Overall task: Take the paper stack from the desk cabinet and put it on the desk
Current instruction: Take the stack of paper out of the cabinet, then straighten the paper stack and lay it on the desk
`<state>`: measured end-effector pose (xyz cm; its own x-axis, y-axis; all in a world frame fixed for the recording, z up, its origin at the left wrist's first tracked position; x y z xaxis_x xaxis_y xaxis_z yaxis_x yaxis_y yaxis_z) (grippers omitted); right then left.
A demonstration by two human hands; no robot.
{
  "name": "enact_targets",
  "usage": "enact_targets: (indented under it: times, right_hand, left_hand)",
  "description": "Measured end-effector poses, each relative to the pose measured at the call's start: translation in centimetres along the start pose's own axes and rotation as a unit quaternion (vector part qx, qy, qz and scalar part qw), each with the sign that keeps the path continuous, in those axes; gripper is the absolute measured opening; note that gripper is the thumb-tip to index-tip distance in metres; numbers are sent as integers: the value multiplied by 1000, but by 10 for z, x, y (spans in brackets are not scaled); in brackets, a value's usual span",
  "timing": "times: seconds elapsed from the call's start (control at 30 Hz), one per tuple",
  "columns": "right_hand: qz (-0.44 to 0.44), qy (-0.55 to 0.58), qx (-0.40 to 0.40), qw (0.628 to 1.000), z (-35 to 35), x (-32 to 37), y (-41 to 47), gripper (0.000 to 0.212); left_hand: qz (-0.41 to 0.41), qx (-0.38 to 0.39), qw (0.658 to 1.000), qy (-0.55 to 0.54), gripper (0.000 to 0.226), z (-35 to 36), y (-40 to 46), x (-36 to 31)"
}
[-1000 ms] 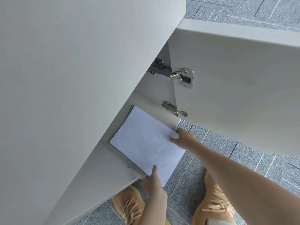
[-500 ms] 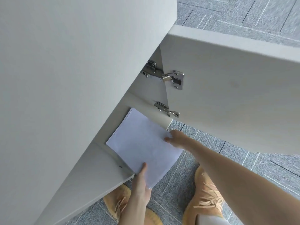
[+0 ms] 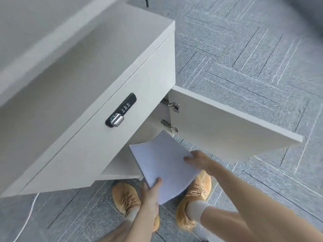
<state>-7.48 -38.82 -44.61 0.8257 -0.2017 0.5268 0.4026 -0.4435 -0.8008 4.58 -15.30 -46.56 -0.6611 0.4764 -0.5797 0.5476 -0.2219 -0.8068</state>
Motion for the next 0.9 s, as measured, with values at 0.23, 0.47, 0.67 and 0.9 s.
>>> enact_targets:
  times: [0.23,0.47,0.67,0.9]
  right_hand:
    - [-8,80,5,997,-55,13,-140,42]
    - [-62,183,-48,980,-85,5,-275,27]
    - [-170,176,-87,966,-89,9,-374,46]
    - [-291,191,-120,930,-92,49,-477,26]
  left_hand:
    - [37,76,996,-10,41,13,-125,-41]
    - [101,156,982,-10,44,18,-244,-69]
    - [157,212,964,-3,38,5,-332,-94]
    - [239,229,944,1,40,-32,-424,-144]
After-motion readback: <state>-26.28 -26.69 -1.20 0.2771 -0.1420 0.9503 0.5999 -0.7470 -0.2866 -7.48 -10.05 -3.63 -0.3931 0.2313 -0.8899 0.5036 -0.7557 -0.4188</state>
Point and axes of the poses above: each hand's wrist, its own y-axis towards the middle knuckle, its own z-axis out of the palm, x = y × z, the point moved 9 cm from there along y, towards the middle knuckle, and after that the axes turned 1 degree about -y, right-handed, at the moved point
